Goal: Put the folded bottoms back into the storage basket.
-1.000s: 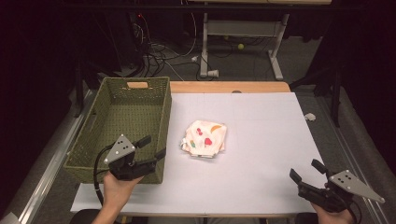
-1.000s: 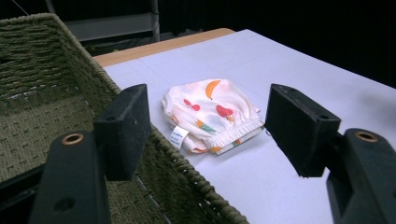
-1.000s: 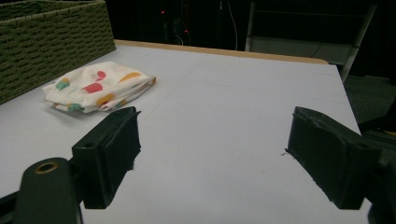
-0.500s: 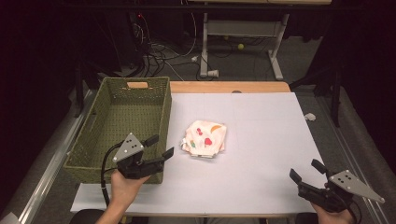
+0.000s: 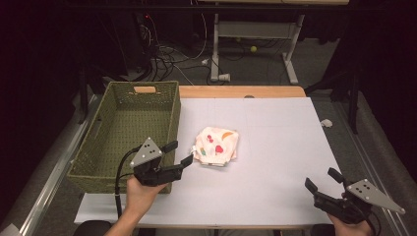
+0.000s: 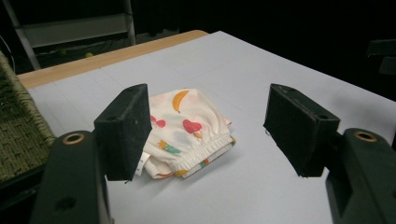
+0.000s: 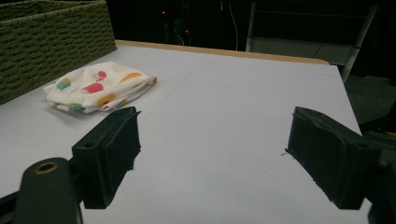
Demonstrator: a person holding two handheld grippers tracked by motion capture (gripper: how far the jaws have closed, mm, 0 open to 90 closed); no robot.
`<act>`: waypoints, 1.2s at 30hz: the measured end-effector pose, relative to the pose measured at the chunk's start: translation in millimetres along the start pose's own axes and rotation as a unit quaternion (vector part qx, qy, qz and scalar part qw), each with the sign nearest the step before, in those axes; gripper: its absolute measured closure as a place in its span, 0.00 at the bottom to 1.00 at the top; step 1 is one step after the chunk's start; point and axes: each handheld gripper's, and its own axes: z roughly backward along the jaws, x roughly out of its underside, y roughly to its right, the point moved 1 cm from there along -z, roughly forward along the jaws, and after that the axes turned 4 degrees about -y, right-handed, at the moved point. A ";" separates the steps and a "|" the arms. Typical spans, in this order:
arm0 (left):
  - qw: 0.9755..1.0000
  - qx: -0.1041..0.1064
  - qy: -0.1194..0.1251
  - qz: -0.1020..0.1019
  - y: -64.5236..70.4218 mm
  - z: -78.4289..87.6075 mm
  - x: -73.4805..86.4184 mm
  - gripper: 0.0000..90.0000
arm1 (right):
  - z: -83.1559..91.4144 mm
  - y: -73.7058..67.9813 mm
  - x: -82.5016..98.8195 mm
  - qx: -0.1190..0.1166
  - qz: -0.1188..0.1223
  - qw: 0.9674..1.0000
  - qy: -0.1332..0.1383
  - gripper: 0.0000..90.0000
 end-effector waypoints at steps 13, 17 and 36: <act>1.000 0.016 -0.007 -0.002 6.6 -15.8 -7.2 0.33 | -0.5 0.2 0.0 -0.001 0.000 1.000 -0.001 0.20; 1.000 0.019 -0.009 -0.004 8.6 -21.1 -10.4 0.34 | -0.4 0.1 0.0 -0.001 0.000 1.000 -0.001 0.20; 0.999 0.031 -0.018 -0.012 16.8 -45.2 -29.6 0.34 | -0.4 0.3 0.0 -0.002 0.000 1.000 0.000 0.20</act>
